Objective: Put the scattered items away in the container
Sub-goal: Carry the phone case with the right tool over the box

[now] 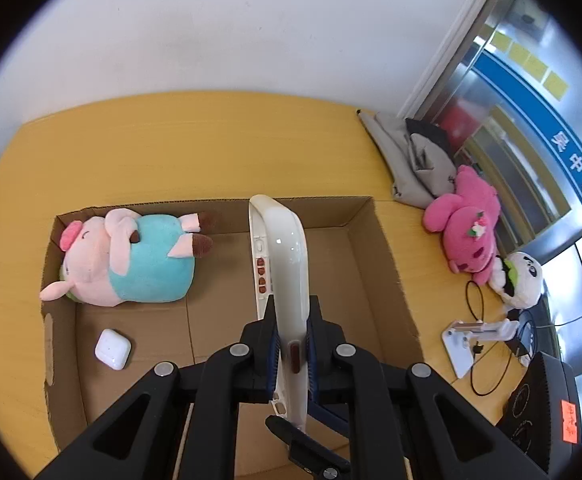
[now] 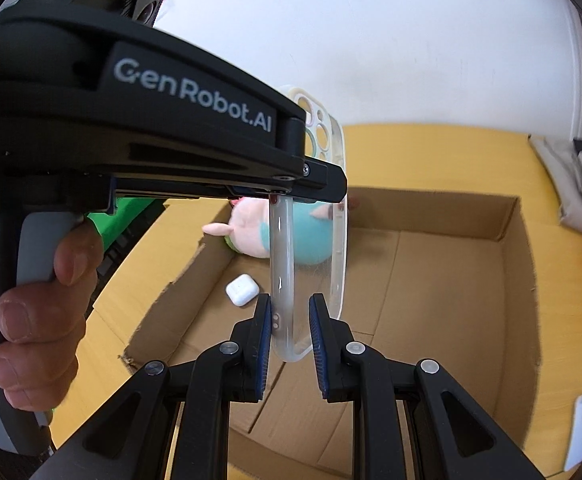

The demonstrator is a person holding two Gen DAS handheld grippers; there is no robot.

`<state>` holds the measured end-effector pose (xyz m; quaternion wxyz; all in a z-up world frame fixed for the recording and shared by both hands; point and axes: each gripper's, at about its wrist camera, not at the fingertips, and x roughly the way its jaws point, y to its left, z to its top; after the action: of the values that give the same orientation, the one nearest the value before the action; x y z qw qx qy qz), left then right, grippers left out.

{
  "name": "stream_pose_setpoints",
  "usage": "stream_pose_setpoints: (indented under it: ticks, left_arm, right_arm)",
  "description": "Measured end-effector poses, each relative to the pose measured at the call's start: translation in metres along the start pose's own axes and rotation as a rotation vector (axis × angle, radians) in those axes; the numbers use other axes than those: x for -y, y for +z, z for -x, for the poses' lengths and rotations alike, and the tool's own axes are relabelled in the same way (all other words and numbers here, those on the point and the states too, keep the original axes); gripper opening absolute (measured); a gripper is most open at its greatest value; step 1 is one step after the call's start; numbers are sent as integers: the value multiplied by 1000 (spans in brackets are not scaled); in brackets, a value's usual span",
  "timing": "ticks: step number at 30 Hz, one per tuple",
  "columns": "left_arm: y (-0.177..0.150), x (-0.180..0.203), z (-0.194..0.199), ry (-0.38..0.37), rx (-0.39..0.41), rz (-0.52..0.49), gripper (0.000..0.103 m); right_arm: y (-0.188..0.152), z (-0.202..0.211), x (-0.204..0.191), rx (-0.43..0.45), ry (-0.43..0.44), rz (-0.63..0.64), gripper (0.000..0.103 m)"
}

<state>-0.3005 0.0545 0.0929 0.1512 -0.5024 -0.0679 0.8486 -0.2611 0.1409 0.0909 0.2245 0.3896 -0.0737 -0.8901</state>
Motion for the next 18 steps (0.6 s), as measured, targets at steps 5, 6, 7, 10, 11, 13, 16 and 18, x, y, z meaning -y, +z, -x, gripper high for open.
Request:
stream_pose_setpoints:
  ticks: [5, 6, 7, 10, 11, 13, 16, 18]
  left_arm:
    - [9, -13, -42, 2, -64, 10, 10]
    - [11, -16, -50, -1, -78, 14, 10]
    - [13, -18, -57, -1, -91, 17, 10]
    - [14, -24, -82, 8, -138, 21, 10]
    - [13, -25, -90, 13, -154, 19, 10]
    - [13, -27, -102, 16, -176, 19, 10]
    - [14, -31, -117, 17, -194, 21, 10]
    - [15, -33, -124, 21, -202, 28, 10]
  right_arm:
    - [0, -35, 23, -53, 32, -71, 21]
    - [-1, -42, 29, -66, 41, -89, 21]
    - [-2, -48, 33, -78, 48, -106, 21]
    - [-7, -65, 41, -115, 54, -144, 21]
    - [-9, -69, 43, -124, 53, -155, 21]
    - [-14, -76, 47, -143, 54, -174, 21]
    - [-19, -83, 52, -164, 65, -202, 21]
    - [-21, -86, 53, -168, 70, -209, 20]
